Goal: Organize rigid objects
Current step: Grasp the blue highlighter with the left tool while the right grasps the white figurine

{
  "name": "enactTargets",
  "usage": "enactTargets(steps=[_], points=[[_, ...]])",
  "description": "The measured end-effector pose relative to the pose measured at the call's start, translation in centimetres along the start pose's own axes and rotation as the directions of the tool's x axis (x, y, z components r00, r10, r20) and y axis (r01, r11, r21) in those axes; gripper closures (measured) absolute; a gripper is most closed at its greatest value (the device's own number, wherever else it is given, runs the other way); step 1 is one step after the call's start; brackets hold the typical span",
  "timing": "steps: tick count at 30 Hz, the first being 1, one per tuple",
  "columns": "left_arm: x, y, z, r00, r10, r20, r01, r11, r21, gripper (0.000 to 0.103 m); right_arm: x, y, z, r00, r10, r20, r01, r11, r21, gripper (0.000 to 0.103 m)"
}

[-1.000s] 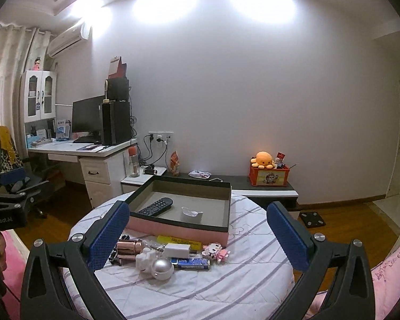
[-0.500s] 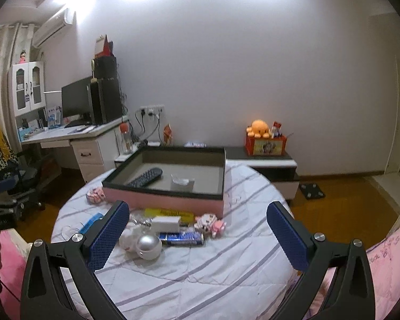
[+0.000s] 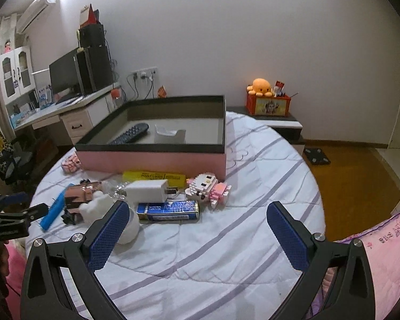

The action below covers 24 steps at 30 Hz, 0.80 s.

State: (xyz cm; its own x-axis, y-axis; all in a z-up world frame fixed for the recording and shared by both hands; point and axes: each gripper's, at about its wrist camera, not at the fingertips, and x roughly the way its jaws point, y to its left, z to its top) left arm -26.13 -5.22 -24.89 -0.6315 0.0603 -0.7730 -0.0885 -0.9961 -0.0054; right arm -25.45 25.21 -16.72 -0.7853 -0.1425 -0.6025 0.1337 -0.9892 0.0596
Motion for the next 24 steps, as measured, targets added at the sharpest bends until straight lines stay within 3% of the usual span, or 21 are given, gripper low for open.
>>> enactTargets(steps=[7,9,13,19,24], points=[[1.7,-1.3,0.6,1.0,-0.004,-0.007,0.005,0.999,0.053,0.035,2.1,-0.6,0.1,0.999,0.002,-0.04,-0.002,1.0,0.014,0.0],[1.8,-1.6,0.8,1.0,-0.017,0.004,0.016,0.997,0.069,0.045,2.5,-0.7,0.2,0.999,0.003,-0.048,-0.002,1.0,0.017,0.0],[1.8,-1.9,1.2,0.998,-0.055,0.02,0.054,0.996,0.077,0.076,3.3,-0.5,0.1,0.998,0.01,-0.069,-0.009,1.0,0.012,0.0],[0.8,-0.6,1.3,0.992,-0.127,0.014,0.127,0.992,0.028,0.076,3.8,0.0,0.1,0.996,0.012,-0.091,-0.013,1.0,-0.01,0.0],[-0.5,-0.2,1.4,0.992,-0.125,0.037,0.124,0.992,0.023,0.076,3.0,1.2,0.2,0.991,0.107,-0.084,-0.108,0.994,-0.007,0.0]])
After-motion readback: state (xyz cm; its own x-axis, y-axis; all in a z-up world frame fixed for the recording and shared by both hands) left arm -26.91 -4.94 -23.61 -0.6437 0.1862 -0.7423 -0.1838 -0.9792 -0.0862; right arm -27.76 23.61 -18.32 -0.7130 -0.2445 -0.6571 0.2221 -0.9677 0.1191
